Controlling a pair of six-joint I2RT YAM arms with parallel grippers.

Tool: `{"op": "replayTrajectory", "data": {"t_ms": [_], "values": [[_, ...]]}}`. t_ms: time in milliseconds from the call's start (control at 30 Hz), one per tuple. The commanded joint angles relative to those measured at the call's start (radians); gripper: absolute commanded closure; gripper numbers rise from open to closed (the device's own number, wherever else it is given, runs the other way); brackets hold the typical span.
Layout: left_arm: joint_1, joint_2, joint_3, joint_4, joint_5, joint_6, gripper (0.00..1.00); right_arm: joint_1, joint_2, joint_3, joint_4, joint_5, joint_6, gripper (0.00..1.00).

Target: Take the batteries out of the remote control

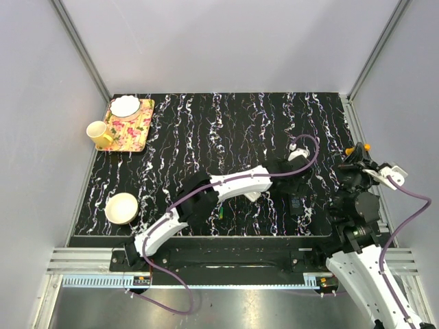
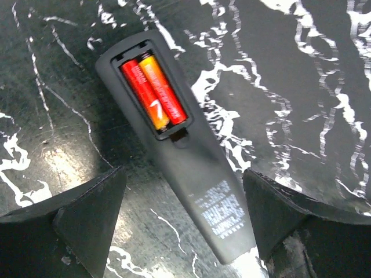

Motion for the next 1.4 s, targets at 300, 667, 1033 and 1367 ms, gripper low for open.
{"op": "replayTrajectory", "data": {"t_ms": [300, 667, 1033, 1367], "values": [[-0.052, 0.178, 0.27, -0.208, -0.207, -0.119, 0.18, -0.003, -0.078, 0.105, 0.061, -0.089, -0.048, 1.0], [-0.015, 0.271, 0.357, -0.276, -0.086, -0.163, 0.66, -0.003, -0.097, 0.102, 0.062, -0.106, -0.039, 1.0], [0.025, 0.116, 0.15, -0.184, -0.084, 0.01, 0.61, -0.005, -0.106, 0.101, 0.039, -0.133, -0.042, 1.0], [-0.063, 0.01, 0.041, -0.114, -0.041, 0.036, 0.27, -0.003, -0.1, 0.105, 0.027, -0.158, -0.028, 1.0]]}}
